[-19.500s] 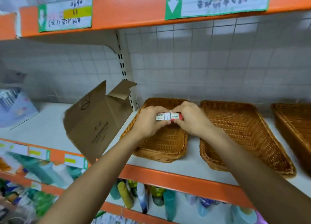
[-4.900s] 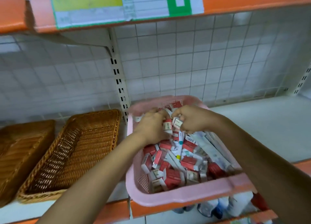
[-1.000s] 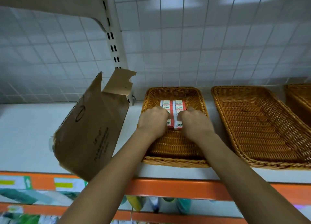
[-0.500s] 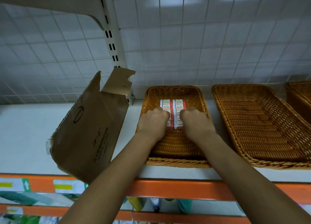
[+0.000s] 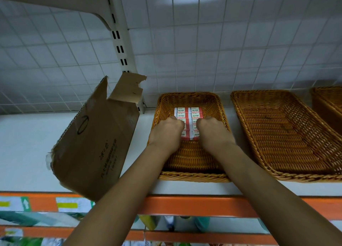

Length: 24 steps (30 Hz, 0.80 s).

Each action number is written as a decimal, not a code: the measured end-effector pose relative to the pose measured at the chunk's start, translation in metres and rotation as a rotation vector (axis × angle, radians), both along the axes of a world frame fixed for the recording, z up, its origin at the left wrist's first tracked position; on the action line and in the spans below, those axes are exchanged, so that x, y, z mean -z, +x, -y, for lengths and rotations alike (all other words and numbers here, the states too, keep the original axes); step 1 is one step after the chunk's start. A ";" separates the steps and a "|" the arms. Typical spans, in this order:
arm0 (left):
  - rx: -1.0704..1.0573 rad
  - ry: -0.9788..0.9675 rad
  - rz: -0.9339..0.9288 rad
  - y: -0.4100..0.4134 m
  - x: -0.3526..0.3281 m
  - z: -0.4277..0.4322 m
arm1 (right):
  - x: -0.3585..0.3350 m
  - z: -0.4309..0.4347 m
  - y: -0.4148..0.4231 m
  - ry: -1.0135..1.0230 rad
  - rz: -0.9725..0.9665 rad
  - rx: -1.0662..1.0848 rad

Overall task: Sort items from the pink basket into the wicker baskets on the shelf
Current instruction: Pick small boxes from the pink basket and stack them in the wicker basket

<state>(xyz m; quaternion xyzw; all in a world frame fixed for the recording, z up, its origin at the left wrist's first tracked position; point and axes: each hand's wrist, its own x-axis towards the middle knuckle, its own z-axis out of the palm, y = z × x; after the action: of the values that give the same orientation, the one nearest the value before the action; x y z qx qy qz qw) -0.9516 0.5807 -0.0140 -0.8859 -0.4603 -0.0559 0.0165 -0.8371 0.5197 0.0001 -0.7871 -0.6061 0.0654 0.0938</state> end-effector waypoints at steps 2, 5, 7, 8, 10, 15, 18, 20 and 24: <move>0.002 0.002 0.008 -0.001 0.000 0.001 | 0.000 0.000 0.000 0.007 -0.003 0.002; 0.000 0.011 0.014 -0.001 0.000 0.001 | 0.001 0.000 -0.001 0.014 -0.007 0.007; 0.000 0.011 0.010 0.000 -0.001 0.002 | 0.001 0.000 -0.001 0.020 -0.006 0.006; 0.000 0.010 0.007 0.000 -0.001 0.002 | 0.002 0.000 -0.001 0.020 -0.006 0.003; -0.004 0.008 0.004 0.000 -0.001 0.003 | 0.002 0.000 0.000 0.018 -0.007 -0.003; -0.010 0.004 0.015 0.000 -0.002 0.004 | 0.002 -0.001 0.001 0.012 -0.001 0.005; -0.012 0.002 0.012 0.000 -0.002 0.004 | 0.002 -0.001 0.001 0.012 -0.002 0.005; -0.013 0.001 0.004 0.000 -0.002 0.004 | 0.003 -0.001 0.001 0.014 -0.001 0.004; -0.010 0.005 -0.006 -0.001 -0.003 0.005 | 0.003 -0.002 0.001 0.013 0.002 0.001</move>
<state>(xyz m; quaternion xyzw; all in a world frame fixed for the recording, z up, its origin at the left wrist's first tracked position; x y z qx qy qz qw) -0.9522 0.5757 -0.0112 -0.8836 -0.4646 -0.0544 0.0202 -0.8361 0.5213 -0.0029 -0.7867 -0.6064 0.0606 0.0983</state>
